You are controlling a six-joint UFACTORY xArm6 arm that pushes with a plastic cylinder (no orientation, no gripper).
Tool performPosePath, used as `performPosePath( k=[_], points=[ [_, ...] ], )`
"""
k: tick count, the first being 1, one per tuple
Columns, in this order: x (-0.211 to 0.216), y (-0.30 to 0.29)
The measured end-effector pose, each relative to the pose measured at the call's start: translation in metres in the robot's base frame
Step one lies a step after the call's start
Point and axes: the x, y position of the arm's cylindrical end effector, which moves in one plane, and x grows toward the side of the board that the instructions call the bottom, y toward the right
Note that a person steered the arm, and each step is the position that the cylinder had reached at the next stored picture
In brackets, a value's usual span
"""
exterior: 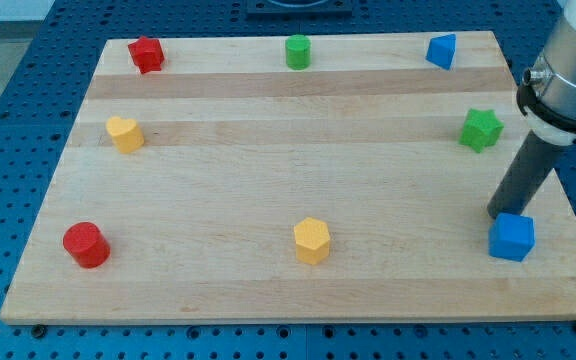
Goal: Move the green circle to the horizontal left of the green star
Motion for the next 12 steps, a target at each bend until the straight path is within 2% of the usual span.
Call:
performPosePath(
  k=[1,2,4,6,9,10,12],
  points=[
    [0.000,-0.004],
    [-0.013,-0.043],
    [-0.066,-0.113],
    [-0.150,-0.126],
    [-0.302,-0.126],
    [-0.324,-0.128],
    [-0.323,-0.152]
  ],
)
